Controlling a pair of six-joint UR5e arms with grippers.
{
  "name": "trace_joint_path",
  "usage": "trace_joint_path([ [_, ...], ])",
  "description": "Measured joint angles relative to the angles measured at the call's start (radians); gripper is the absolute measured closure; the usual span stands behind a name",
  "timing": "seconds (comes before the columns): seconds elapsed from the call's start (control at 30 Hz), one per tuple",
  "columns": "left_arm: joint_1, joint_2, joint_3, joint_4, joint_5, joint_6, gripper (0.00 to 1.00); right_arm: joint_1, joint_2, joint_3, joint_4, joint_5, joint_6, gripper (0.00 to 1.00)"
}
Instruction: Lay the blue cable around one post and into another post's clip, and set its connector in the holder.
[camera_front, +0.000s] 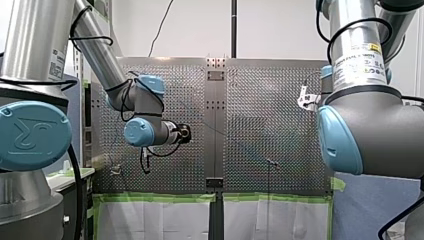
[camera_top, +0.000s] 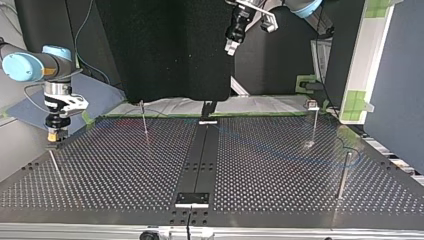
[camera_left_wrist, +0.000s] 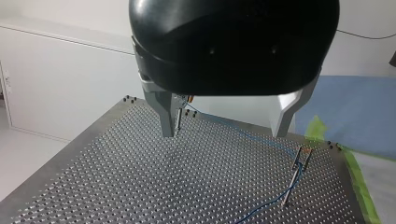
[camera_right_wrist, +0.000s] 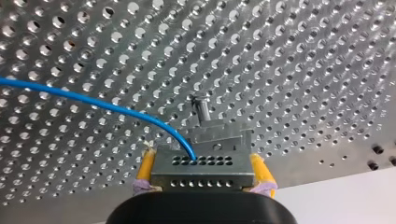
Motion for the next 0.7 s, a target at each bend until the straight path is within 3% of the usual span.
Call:
trace_joint_path([
  [0.47, 0.001, 0.000, 0.000, -0.003, 0.000, 0.000, 0.00, 0.005, -0.023, 0.001, 0.114, 0.006, -0.044, 1.00],
  [0.7, 0.001, 0.000, 0.000, -0.003, 0.000, 0.000, 0.00, -0.002, -0.056, 0.000, 0.138, -0.001, -0.038, 1.00],
])
